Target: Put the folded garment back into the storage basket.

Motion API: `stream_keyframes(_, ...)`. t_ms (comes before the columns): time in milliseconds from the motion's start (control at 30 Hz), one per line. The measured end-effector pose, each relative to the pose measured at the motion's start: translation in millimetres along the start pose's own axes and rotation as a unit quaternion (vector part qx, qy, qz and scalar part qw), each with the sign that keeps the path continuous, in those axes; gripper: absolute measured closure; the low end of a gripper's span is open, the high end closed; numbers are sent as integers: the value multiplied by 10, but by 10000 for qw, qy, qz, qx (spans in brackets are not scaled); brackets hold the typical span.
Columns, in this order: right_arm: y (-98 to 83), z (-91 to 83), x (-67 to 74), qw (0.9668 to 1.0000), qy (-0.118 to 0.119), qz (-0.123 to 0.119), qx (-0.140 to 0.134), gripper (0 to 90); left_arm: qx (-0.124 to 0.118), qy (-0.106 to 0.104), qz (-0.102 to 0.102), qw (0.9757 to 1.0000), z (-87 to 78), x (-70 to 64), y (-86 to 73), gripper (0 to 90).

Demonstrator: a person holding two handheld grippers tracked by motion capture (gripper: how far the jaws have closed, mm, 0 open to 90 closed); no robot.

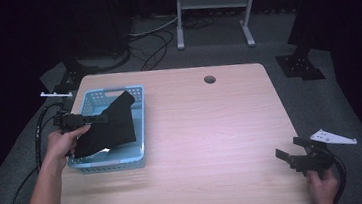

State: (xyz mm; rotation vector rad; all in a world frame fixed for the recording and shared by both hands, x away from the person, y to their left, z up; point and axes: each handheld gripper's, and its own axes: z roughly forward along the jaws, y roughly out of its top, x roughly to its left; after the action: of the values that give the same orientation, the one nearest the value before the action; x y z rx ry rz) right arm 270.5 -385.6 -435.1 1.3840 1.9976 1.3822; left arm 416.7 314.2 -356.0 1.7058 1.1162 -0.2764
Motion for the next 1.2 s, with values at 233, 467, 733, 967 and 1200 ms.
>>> stream_keyframes(233, 0, 1, 2, 10000, -11, -8, 0, 14, 15, -20, -8, 10000, 19, 15, -1, 733)
stream_keyframes(467, 0, 3, 2, 10000, -12, -12, 5, 14, 69, 41, -41, 10000, 22, 46, -13, 733)
stream_keyframes(733, 0, 4, 2, 10000, -16, -19, 4, 14, 73, 69, -37, 9999, 41, 54, -8, 733)
stream_keyframes(967, 1, 4, 2, 10000, -18, -22, 7, 14, 100, 102, -45, 9999, 62, 68, -3, 733)
stream_keyframes(1200, 1, 5, 3, 10000, -23, -28, 9, 14, 120, 64, -19, 9999, 88, 72, 12, 733)
